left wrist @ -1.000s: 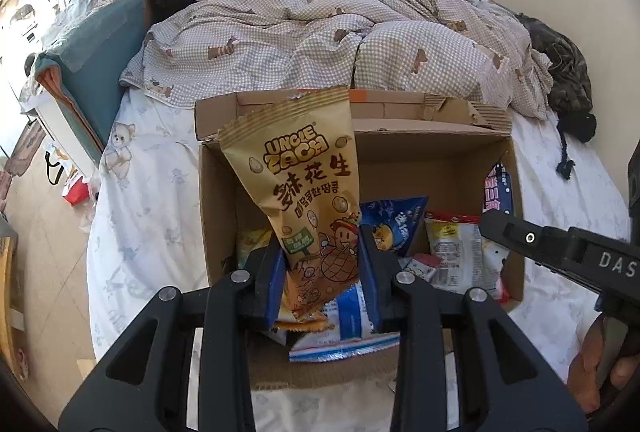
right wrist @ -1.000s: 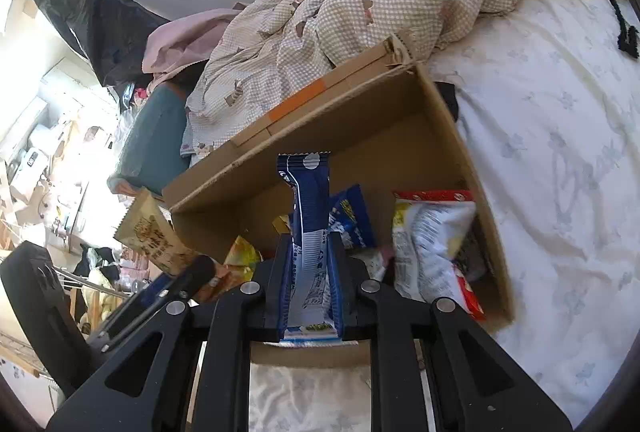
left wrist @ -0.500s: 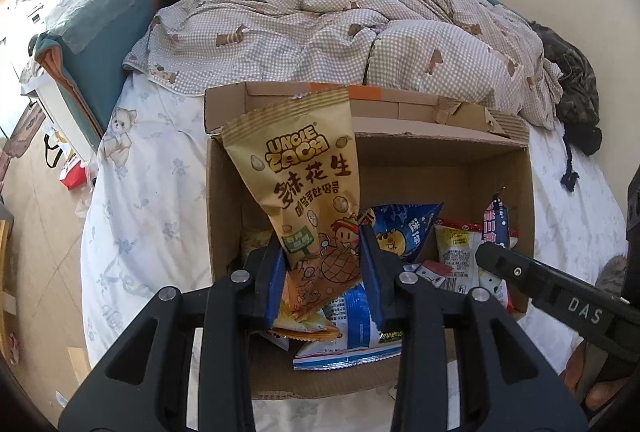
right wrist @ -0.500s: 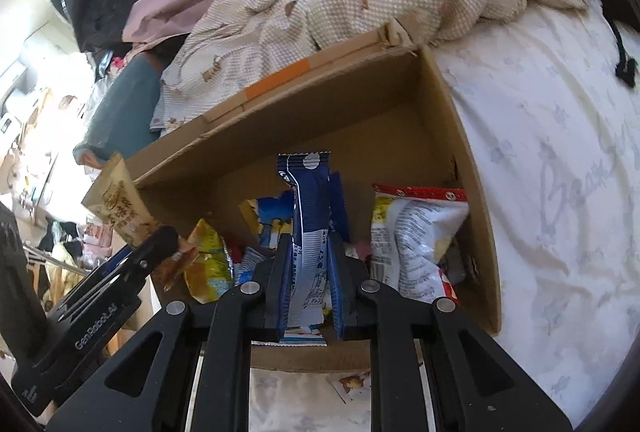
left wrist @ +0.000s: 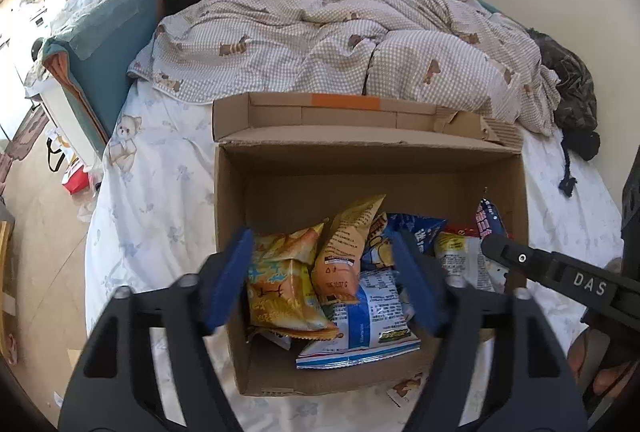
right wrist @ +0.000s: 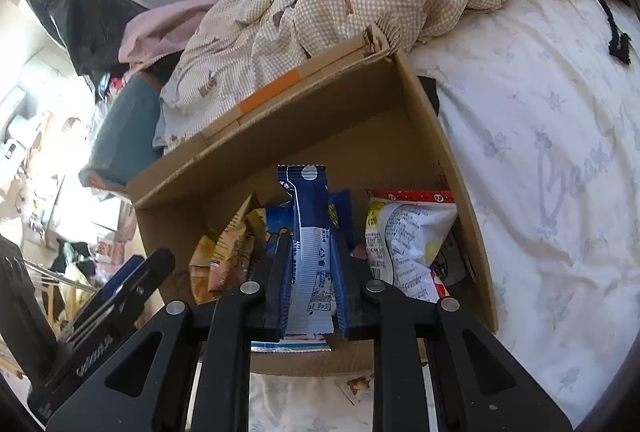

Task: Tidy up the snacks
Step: 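Open both tools to drop the peanut bag and blue-and-white bar into the box, then withdraw both tools from the box toward the packets on the sheet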

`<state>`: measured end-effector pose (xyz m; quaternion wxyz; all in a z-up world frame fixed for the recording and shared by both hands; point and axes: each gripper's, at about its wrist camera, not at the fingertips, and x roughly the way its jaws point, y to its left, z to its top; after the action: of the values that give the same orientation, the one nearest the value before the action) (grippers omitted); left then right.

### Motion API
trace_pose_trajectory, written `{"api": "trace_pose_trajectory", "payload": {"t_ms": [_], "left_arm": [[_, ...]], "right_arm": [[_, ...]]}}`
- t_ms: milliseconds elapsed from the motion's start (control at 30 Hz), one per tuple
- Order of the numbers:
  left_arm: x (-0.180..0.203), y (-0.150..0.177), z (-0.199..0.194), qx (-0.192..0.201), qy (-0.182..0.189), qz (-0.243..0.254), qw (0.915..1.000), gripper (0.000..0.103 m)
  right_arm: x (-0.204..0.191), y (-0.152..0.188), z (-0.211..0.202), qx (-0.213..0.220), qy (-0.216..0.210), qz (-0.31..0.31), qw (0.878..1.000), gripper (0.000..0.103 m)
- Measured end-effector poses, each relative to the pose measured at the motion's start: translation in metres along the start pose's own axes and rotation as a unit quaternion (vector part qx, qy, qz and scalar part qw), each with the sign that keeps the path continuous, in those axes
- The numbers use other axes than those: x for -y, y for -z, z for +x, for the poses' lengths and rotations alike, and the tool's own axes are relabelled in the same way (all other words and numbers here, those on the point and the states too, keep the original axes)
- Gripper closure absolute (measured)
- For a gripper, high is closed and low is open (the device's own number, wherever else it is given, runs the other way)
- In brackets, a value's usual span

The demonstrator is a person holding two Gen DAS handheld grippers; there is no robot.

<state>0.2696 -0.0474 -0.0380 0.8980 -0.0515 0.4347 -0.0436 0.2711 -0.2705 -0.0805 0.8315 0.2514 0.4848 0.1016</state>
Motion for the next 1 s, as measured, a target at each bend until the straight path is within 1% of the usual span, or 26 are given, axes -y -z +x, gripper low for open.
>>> {"api": "trace_pose_trajectory", "payload": {"t_ms": [33, 133, 167, 233, 267, 300, 333, 467, 633, 767, 833, 1000], "left_arm": [[0.000, 0.000, -0.002, 0.004, 0.001, -0.001, 1.0000, 0.020], [-0.004, 0.000, -0.008, 0.011, 0.009, -0.015, 0.9998, 0.018], [-0.005, 0.000, -0.010, 0.012, 0.008, -0.018, 0.9997, 0.018], [-0.008, 0.000, -0.013, 0.014, 0.008, -0.022, 0.9996, 0.018], [-0.009, 0.000, -0.014, 0.015, 0.009, -0.024, 0.9996, 0.018], [-0.010, 0.000, -0.016, 0.017, 0.008, -0.027, 0.9995, 0.018], [-0.012, 0.001, -0.018, 0.018, 0.008, -0.030, 0.9993, 0.018], [-0.018, 0.005, -0.028, 0.022, 0.009, -0.043, 0.9988, 0.018], [-0.022, 0.011, -0.042, 0.023, 0.009, -0.047, 0.9986, 0.018], [-0.023, 0.020, -0.056, 0.030, 0.000, -0.032, 0.9990, 0.018], [-0.027, 0.026, -0.062, 0.029, 0.001, -0.037, 0.9989, 0.018], [-0.036, 0.046, -0.078, 0.025, 0.003, -0.045, 0.9987, 0.018]], "right_arm": [[0.001, -0.001, 0.000, 0.001, -0.001, 0.001, 1.000, 0.082], [0.002, -0.002, -0.003, 0.006, -0.001, 0.003, 1.000, 0.081], [0.003, -0.002, -0.004, 0.007, -0.002, 0.004, 1.000, 0.077], [0.005, -0.004, -0.009, 0.017, -0.006, 0.011, 1.000, 0.057], [0.006, -0.004, -0.012, 0.025, -0.009, 0.017, 0.999, 0.038], [0.008, -0.004, -0.016, 0.036, -0.013, 0.024, 0.999, 0.028], [0.008, -0.004, -0.020, 0.042, -0.016, 0.027, 0.999, 0.027], [0.009, -0.002, -0.027, 0.039, -0.027, 0.033, 0.998, 0.027], [0.010, 0.007, -0.043, 0.045, -0.028, 0.036, 0.998, 0.027], [0.006, 0.018, -0.059, 0.051, -0.025, 0.021, 0.998, 0.027], [0.005, 0.024, -0.064, 0.052, -0.022, 0.015, 0.998, 0.027], [0.014, 0.047, -0.071, 0.040, -0.018, 0.031, 0.999, 0.027]]}}
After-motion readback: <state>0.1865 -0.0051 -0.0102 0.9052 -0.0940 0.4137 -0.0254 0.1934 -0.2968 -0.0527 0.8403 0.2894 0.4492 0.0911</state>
